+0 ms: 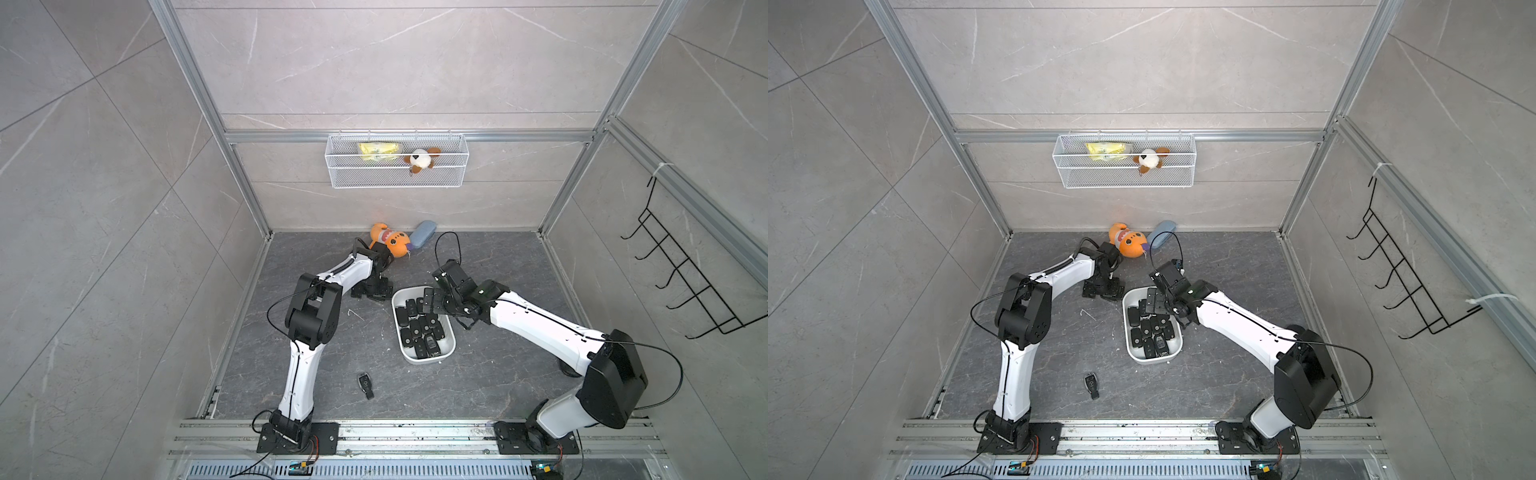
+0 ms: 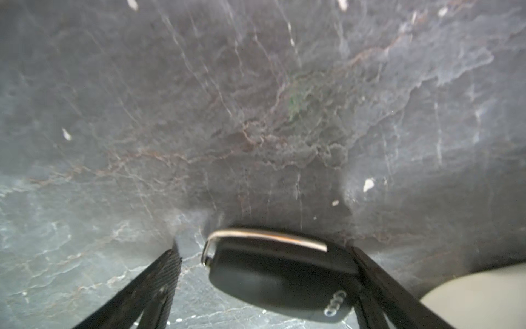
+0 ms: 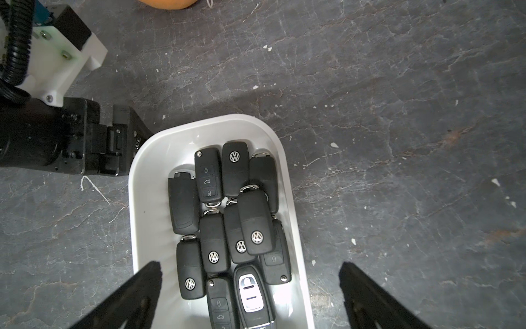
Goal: Place the car key into the storage box
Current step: Pick up the car key from the center of the board.
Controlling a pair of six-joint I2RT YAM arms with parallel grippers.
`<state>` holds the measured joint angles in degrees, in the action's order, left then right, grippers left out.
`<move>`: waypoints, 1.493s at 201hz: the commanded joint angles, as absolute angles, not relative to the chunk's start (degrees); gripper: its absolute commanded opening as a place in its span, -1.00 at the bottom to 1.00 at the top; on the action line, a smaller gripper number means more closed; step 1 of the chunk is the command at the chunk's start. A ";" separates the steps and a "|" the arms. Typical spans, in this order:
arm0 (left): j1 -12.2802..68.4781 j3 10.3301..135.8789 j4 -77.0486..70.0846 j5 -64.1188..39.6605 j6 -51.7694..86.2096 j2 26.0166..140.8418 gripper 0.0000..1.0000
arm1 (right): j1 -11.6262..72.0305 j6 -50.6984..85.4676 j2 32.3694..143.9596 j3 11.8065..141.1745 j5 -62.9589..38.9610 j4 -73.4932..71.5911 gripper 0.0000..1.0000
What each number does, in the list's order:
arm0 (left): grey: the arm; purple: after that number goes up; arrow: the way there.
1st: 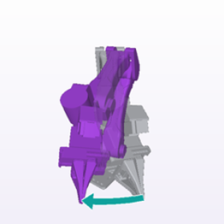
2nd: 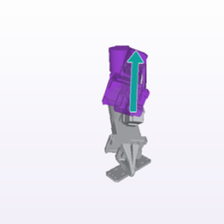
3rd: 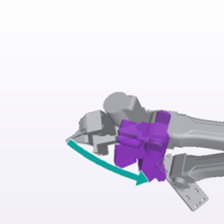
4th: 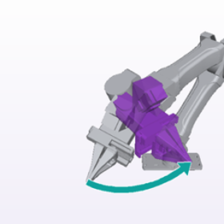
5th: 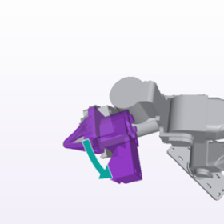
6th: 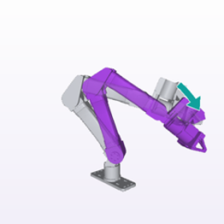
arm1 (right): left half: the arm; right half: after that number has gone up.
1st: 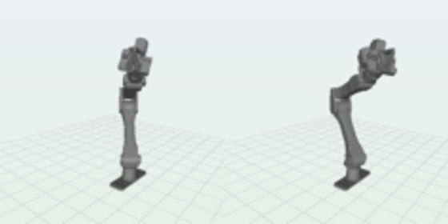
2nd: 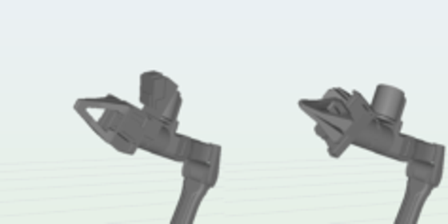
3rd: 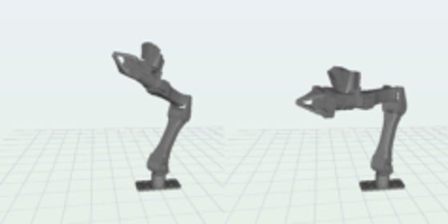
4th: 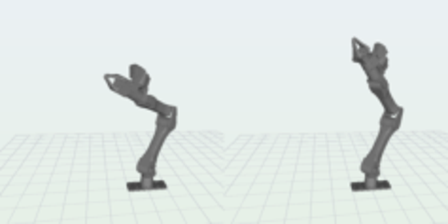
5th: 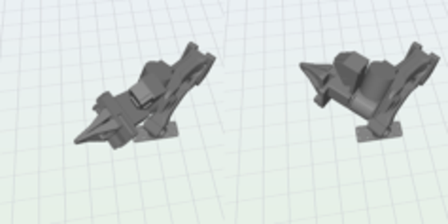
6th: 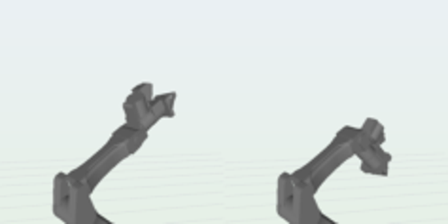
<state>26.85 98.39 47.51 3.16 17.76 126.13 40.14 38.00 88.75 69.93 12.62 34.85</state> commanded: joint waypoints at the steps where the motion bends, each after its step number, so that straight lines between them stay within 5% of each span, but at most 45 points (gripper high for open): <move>1: 26.90 98.08 47.03 0.26 16.33 122.66 0.88 | 40.73 39.16 87.89 69.26 12.66 34.63 0.99; 179: 26.49 105.20 49.71 -6.66 31.38 129.39 0.52 | 40.92 39.18 89.52 69.43 12.57 34.19 0.99; 284: 29.05 108.04 55.63 5.76 25.07 132.98 0.28 | 40.89 38.88 89.74 69.79 12.40 34.21 0.99; 300: 29.35 107.96 56.05 6.58 24.61 132.99 0.12 | 41.00 38.77 89.74 69.78 11.92 33.80 0.99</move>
<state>28.47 107.77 52.12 3.11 27.73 131.61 40.49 38.00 88.82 69.84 12.58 34.39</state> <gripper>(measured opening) 0.604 0.995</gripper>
